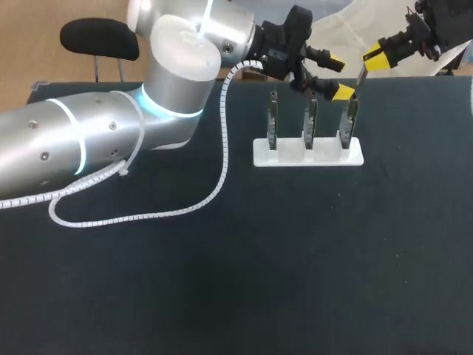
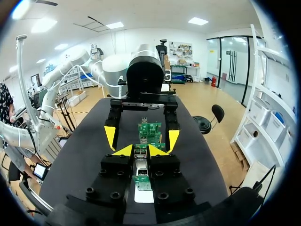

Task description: Pick up the optical module with the left hand, and insert it into the network port with the right hand.

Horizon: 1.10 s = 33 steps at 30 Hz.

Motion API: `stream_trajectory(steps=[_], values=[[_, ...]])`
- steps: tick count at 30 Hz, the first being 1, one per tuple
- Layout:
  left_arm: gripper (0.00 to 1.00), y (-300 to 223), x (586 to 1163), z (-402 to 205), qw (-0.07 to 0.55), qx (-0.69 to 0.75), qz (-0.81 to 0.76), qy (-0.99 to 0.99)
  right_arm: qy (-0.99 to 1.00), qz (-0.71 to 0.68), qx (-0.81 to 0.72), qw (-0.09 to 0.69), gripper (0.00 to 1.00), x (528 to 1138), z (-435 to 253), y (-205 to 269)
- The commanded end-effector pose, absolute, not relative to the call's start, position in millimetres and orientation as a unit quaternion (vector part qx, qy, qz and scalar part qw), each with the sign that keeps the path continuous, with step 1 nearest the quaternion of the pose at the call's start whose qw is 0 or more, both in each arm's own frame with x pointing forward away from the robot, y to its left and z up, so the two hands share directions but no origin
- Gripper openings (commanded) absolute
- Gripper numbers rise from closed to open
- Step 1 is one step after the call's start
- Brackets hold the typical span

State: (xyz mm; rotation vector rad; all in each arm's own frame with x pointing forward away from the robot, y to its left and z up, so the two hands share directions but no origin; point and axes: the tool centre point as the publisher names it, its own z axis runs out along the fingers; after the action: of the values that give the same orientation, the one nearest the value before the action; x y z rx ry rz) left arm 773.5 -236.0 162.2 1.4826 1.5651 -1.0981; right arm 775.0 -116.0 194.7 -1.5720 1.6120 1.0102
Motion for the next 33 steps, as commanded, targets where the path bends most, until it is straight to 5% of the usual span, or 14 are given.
stream_trajectory(steps=[1, 33], values=[[1.0, -235.9, 774.9, 158.5, 0.348, 0.573, -0.426, 0.608, 0.616, 0.386, -0.603, 0.329, 0.0, 776.0, 194.7, -115.7], [1.0, -237.7, 781.0, 156.6, 0.328, 0.587, -0.42, 0.609, 0.62, 0.387, -0.6, 0.326, 0.0, 778.7, 192.2, -116.9]])
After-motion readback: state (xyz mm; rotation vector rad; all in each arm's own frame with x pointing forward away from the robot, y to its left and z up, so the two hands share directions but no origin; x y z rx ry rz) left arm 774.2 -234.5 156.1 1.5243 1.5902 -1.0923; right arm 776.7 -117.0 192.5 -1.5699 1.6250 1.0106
